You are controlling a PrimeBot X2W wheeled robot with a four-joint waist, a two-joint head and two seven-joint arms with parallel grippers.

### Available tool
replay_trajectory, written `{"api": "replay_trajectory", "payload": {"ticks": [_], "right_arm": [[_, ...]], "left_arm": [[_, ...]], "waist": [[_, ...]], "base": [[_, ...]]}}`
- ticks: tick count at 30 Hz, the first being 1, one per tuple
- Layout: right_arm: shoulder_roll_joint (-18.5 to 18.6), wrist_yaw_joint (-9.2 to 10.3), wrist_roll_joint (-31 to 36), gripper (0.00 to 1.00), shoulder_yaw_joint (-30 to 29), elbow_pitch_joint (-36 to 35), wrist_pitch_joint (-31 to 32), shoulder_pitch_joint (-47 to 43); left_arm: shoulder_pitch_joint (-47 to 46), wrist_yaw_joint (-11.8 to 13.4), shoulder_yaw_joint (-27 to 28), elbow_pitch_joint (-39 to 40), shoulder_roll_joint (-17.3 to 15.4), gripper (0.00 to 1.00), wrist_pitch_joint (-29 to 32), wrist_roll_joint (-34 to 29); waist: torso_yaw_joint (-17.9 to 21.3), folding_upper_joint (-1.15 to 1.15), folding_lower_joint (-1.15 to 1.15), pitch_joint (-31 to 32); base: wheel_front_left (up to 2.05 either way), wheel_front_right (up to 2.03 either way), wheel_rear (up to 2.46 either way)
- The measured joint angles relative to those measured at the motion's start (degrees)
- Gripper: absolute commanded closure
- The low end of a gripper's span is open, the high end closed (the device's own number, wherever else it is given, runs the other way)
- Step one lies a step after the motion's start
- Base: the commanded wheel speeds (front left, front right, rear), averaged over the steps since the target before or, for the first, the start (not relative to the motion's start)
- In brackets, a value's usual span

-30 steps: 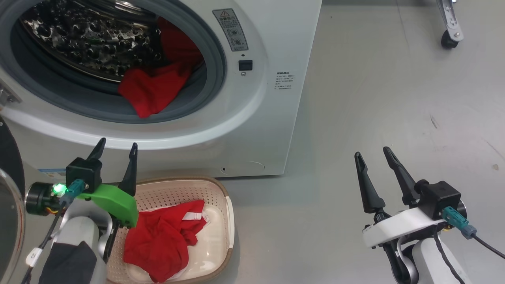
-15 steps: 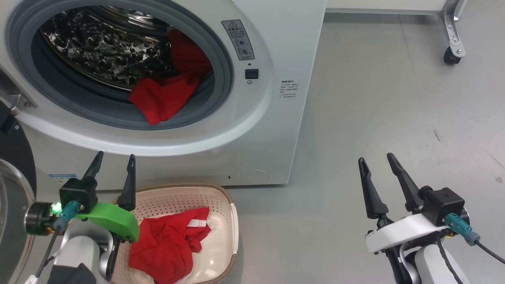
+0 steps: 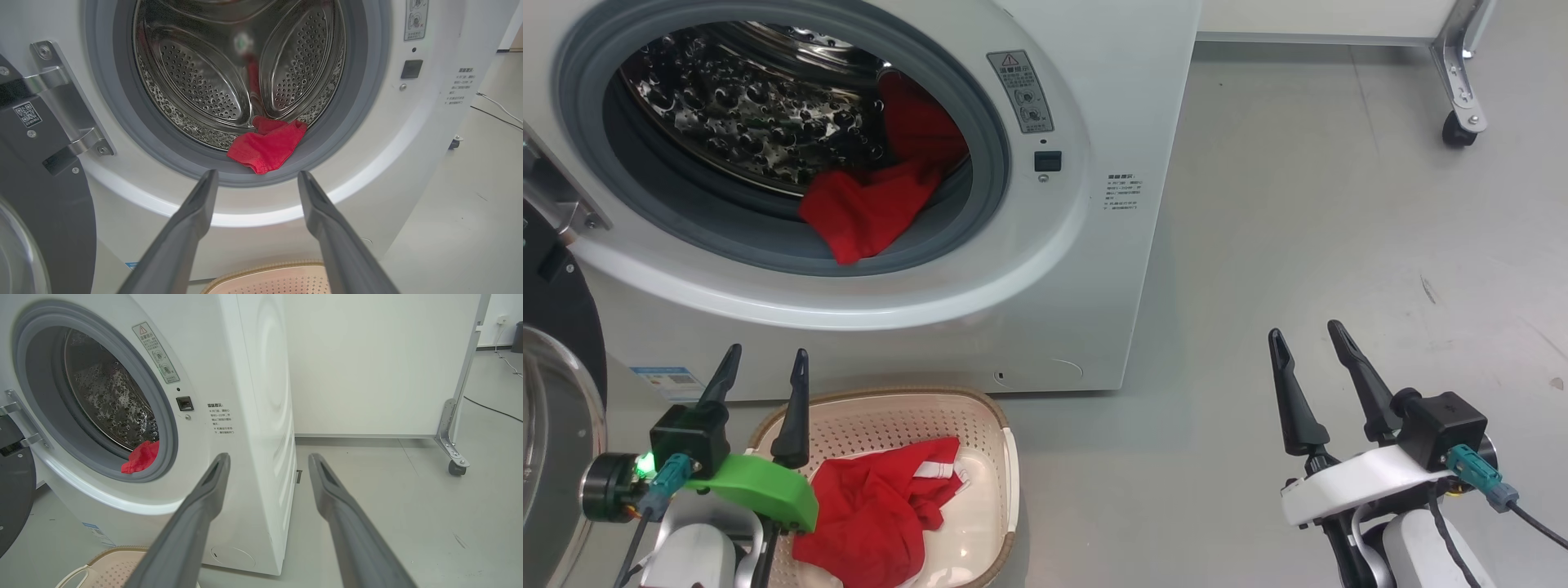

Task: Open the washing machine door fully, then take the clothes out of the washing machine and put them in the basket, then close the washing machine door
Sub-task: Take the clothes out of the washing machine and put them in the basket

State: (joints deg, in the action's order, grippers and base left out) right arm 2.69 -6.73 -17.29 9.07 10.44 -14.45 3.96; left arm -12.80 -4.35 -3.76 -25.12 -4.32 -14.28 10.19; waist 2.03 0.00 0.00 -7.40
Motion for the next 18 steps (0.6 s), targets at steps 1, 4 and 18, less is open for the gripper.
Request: {"api": "replay_trajectory", "payload": {"ticks": [1,4,18], "right_arm": [[0.0,-0.24,0.0,0.00,0.0,0.0,0.0,-0.1],[0.0,-0.24,0.0,0.00,0.0,-0.1,0.0,-0.2],[0.0,-0.25,0.0,0.00,0.2,-0.3,0.0,-0.7]], "left_arm": [[0.2,0.0,0.0,0.2,0.0,0.00,0.0,0.0],[0.6,0.0,0.0,1.0,0.1,0.00,0.0,0.0],[2.3,0.1,0.2,3.1,0.4,0.00,0.0,0.0]], "waist": [[0.0,0.00,0.00,0.0],[0.0,0.00,0.00,0.1],[0.2,0.00,0.00,-0.2]], "base": [[0.00,0.00,0.00],[0.00,0.00,0.00],[0.00,0.00,0.00]]}}
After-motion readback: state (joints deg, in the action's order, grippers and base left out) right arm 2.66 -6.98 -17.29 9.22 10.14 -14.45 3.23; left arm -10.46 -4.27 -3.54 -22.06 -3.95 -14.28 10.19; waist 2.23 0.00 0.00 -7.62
